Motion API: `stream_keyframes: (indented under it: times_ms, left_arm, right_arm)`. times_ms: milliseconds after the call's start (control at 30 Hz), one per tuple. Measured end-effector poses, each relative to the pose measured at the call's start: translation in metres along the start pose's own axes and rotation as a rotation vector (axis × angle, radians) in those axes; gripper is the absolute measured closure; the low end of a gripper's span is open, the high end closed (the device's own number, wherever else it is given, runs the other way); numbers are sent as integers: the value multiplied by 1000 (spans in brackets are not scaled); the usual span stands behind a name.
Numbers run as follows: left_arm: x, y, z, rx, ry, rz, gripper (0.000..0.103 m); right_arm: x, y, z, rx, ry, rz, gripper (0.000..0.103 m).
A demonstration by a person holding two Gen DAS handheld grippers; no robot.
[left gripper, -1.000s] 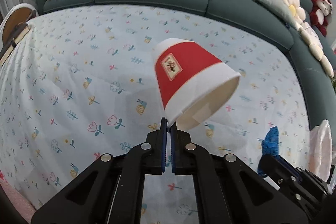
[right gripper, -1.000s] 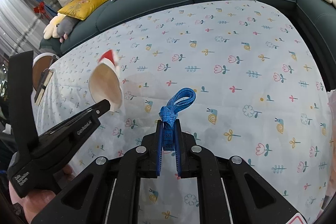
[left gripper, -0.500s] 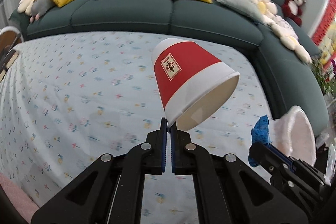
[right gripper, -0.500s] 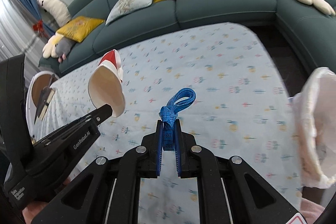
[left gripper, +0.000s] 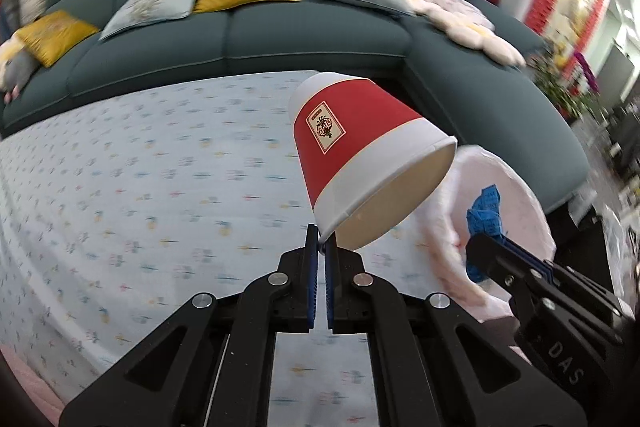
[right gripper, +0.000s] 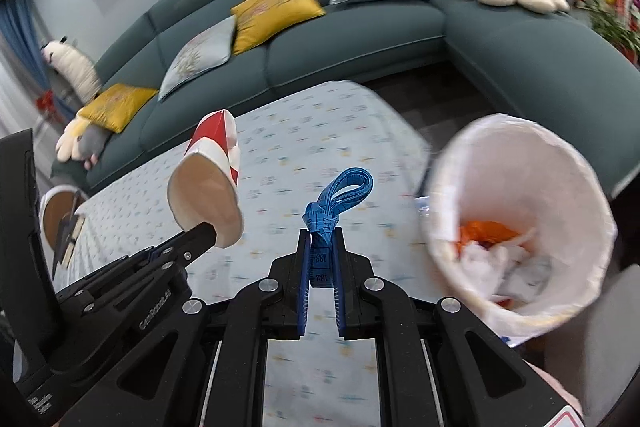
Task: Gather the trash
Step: 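Carry the cup and blue strap to the bin and open both tools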
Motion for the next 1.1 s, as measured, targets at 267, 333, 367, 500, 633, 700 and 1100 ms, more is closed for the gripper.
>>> stream_keyframes:
  times_ms: [267, 333, 367, 500, 633, 700, 1100]
  left_arm:
    - [12, -68, -3, 100, 37, -95, 100]
    - [15, -84, -4, 122, 45, -114, 100]
    - [16, -90, -4, 129, 50, -124, 100]
    - [25, -115, -3, 160, 66, -159, 100]
    - [35, -136, -2, 180, 86, -190, 100]
    - [38, -145, -2, 191, 91, -202, 100]
    - [50, -153, 3, 170, 94, -177, 72]
  right_arm:
    - [-23, -66, -2, 72, -23, -77, 93]
    - [-26, -81, -2, 89, -28, -93, 93]
    - [-27, -86, -2, 97, -30, -99, 93]
    - [-31, -108, 0, 123, -39, -122, 93]
    - [-33, -127, 3, 145, -50, -140, 93]
    - [-33, -135, 4, 156, -53, -148, 93]
    - [-27, -150, 10, 158, -52, -160, 93]
Point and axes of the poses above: each gripper's, at about its wrist camera, not at the fingertips, and x roughly the way its jaws point, y to its left, z to its top, the point moved 1 cm from there along x, roughly the way its jaws point, and after that the axes turned 7 degrees about -y, right-handed, at the moved point
